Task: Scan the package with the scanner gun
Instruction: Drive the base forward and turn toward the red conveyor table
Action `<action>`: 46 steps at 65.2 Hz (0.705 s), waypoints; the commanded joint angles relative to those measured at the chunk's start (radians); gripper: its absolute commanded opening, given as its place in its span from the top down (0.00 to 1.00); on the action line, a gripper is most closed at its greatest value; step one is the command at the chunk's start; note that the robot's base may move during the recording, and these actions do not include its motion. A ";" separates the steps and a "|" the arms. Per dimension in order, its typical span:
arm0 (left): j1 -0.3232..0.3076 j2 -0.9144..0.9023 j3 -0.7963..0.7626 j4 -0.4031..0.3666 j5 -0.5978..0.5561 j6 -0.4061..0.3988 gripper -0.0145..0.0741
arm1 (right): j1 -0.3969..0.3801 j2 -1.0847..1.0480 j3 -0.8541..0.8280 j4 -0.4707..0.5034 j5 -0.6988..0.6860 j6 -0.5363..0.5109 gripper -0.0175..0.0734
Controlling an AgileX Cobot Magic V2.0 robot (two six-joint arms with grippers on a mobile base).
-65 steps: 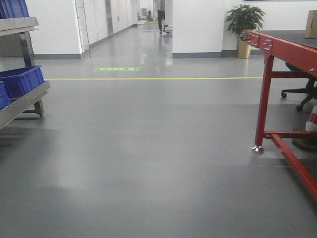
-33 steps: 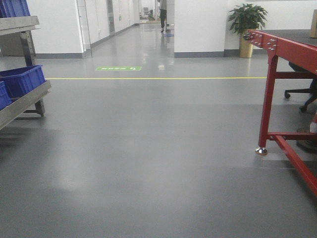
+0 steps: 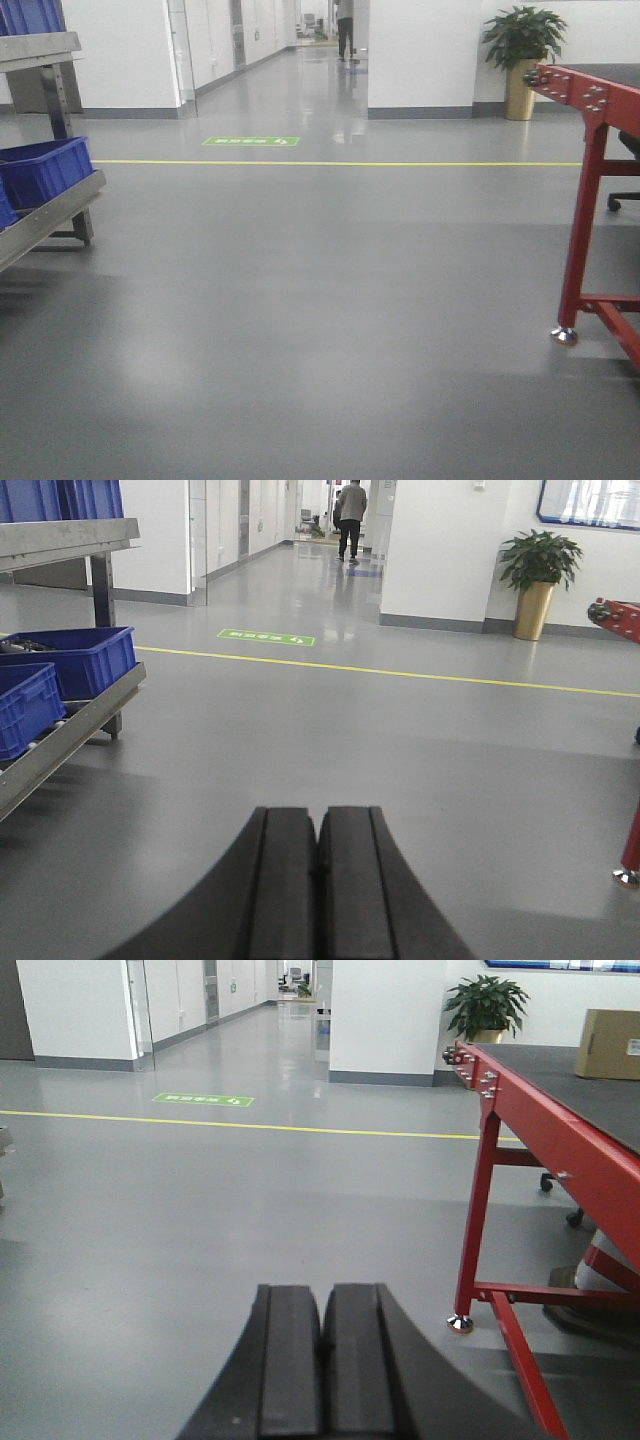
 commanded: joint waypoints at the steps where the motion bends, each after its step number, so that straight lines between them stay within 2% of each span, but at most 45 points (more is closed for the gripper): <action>1: -0.006 -0.004 -0.003 -0.007 -0.017 -0.005 0.96 | -0.006 -0.003 -0.001 -0.001 -0.022 0.001 0.98; 46: -0.006 -0.004 -0.003 -0.007 -0.017 -0.005 0.96 | -0.006 -0.003 -0.001 -0.001 -0.022 0.001 0.98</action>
